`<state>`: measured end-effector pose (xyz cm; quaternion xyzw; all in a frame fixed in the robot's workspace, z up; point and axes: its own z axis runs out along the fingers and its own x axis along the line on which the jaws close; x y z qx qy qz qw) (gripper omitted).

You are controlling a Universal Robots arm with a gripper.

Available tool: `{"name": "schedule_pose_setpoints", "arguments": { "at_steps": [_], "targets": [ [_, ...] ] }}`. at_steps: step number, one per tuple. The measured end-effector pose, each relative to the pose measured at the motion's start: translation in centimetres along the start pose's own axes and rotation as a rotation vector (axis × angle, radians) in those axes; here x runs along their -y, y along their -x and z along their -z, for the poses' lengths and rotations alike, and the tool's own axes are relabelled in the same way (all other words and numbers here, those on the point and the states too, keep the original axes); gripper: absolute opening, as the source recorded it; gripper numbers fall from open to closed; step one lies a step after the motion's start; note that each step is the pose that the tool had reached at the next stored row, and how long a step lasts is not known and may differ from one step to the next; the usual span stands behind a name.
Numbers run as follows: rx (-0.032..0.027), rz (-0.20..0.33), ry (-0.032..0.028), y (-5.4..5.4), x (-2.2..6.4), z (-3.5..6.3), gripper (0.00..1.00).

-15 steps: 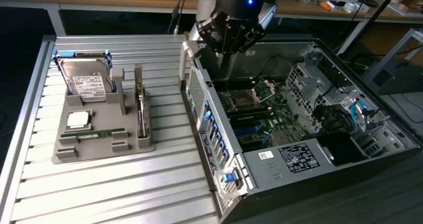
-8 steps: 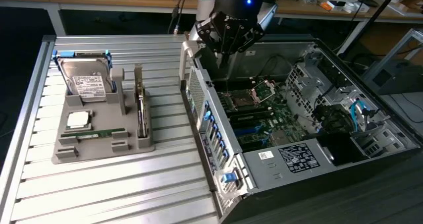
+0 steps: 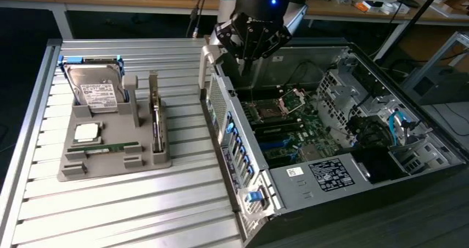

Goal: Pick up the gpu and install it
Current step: 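Reach for the gpu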

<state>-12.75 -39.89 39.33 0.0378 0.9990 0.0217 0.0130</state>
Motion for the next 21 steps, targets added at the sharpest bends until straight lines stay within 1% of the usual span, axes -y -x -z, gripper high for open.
{"name": "schedule_pose_setpoints", "arguments": {
  "at_steps": [7,21],
  "targets": [
    [0.0001,0.0,0.0001,-0.42,0.03,0.01,0.11],
    [0.0,0.0,0.0,-0.8,0.06,0.01,0.11]
  ]
}}
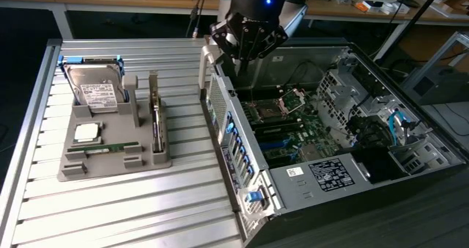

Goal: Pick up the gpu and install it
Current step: 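Reach for the gpu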

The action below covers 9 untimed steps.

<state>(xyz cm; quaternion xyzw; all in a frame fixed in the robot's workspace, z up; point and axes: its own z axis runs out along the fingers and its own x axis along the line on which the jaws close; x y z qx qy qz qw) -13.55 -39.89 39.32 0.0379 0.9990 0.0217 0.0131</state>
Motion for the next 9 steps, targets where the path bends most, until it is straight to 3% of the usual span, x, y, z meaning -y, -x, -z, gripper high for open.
{"name": "schedule_pose_setpoints", "arguments": {
  "at_steps": [9],
  "targets": [
    [0.0,0.0,0.0001,-0.29,0.02,0.0,0.11]
  ]
}}
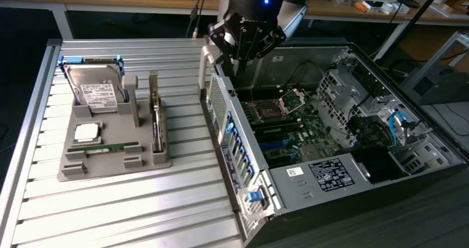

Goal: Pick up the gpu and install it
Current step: 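Reach for the gpu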

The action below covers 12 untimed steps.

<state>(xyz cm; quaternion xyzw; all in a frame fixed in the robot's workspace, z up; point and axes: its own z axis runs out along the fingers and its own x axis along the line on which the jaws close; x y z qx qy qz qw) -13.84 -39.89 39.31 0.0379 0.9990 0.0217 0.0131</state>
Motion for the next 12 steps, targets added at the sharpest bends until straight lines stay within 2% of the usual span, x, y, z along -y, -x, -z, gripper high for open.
{"name": "schedule_pose_setpoints", "arguments": {
  "at_steps": [12],
  "targets": [
    [0.0,0.0,0.0,-0.55,0.04,0.01,0.11]
  ]
}}
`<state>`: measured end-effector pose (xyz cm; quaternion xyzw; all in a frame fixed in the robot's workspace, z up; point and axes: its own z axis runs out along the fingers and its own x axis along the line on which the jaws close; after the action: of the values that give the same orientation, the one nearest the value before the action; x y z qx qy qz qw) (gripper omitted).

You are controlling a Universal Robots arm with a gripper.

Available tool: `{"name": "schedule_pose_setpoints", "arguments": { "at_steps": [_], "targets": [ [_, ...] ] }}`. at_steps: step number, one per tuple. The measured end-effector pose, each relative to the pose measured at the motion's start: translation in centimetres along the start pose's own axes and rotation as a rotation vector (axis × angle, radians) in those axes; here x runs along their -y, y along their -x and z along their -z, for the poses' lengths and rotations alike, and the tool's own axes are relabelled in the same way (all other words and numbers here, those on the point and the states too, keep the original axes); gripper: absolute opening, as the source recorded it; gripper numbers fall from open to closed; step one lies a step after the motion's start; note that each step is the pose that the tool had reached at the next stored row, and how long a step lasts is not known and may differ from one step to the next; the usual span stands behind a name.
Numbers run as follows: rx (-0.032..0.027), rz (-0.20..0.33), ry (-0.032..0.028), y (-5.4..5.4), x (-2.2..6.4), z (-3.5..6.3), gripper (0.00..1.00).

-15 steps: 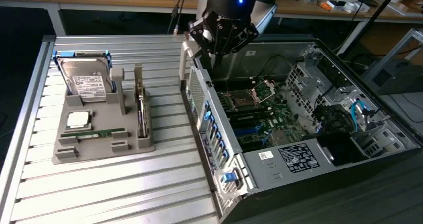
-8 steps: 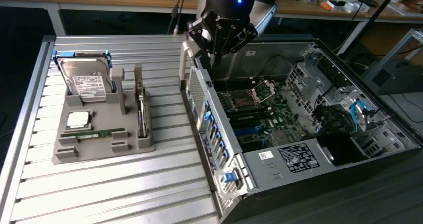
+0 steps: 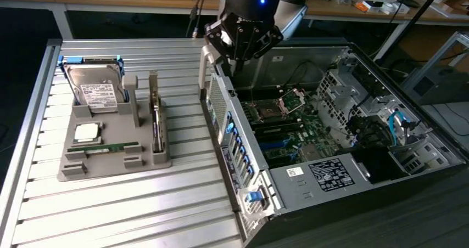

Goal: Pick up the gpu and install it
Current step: 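Reach for the gpu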

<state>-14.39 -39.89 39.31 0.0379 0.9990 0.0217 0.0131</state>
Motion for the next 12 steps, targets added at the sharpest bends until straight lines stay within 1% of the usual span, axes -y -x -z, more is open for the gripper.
{"name": "schedule_pose_setpoints", "arguments": {
  "at_steps": [12],
  "targets": [
    [0.0,0.0,0.0,-0.55,0.04,0.01,0.11]
  ]
}}
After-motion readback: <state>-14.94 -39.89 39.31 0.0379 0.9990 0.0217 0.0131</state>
